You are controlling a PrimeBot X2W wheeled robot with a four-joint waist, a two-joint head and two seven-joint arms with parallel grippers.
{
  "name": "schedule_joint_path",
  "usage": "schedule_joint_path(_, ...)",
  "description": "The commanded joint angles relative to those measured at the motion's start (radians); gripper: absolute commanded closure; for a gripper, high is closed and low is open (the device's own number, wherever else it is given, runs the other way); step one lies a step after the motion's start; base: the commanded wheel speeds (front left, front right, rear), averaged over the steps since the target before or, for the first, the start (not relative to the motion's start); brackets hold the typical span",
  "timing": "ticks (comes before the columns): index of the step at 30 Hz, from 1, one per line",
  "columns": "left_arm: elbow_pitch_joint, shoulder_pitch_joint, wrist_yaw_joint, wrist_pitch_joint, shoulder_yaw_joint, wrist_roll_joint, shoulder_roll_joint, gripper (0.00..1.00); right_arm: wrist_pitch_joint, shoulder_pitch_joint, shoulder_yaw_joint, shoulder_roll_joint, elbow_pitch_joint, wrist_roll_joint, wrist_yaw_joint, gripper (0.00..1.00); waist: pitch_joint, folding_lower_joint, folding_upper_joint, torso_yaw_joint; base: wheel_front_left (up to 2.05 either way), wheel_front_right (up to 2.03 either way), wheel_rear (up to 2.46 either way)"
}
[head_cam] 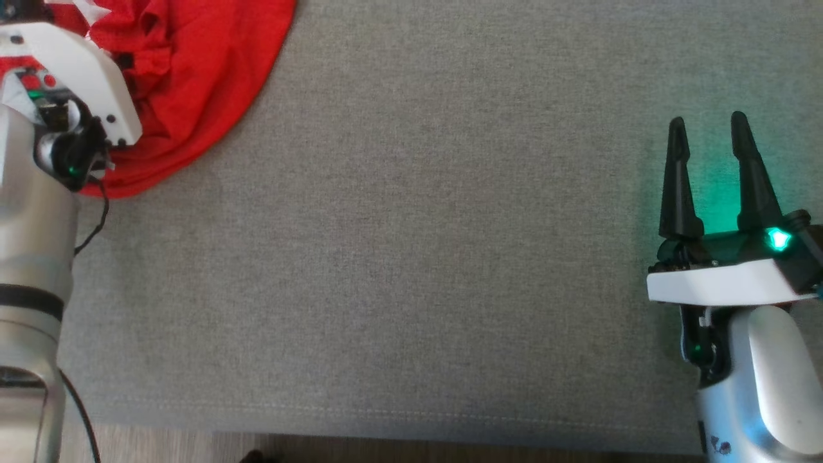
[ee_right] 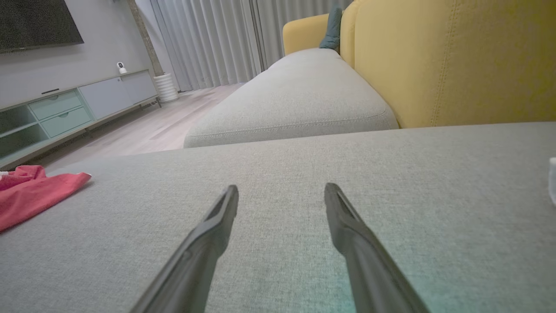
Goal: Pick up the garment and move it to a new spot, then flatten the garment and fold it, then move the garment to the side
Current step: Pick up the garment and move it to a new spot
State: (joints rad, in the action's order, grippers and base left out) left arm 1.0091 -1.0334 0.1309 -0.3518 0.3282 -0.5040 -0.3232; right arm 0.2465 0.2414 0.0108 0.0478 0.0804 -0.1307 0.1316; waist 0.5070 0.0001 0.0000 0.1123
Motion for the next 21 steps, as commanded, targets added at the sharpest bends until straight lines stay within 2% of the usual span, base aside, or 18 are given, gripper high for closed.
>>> schedule_joint_path(1,-0.016,-0.018,0.0,0.033,-0.008,-0.012,-0.052,1.0,0.005,0.008,-0.026,0.002,-0.021,-0.004,-0.001,0.0,-0.018,-0.0001,0.0,-0.002,0.0,0.0,0.0)
schedule_joint_path(8,-0.056,-0.025,0.0,0.214,0.004,-0.035,-0.052,1.0,0.012,0.003,-0.04,0.002,0.017,-0.028,-0.001,0.0,-0.116,-0.0001,0.0,0.003,0.0,0.0,0.0)
schedule_joint_path(12,-0.108,-0.022,0.0,0.282,0.013,-0.054,-0.044,1.0,0.014,-0.009,-0.048,0.002,0.045,-0.048,-0.001,0.0,-0.188,-0.0001,0.0,0.006,0.0,0.0,0.0)
schedule_joint_path(21,-0.285,0.011,-0.001,0.278,0.049,-0.074,-0.048,1.0,0.015,-0.033,-0.061,0.002,0.061,-0.096,-0.001,0.0,-0.311,-0.0001,0.0,-0.005,0.0,0.0,0.0)
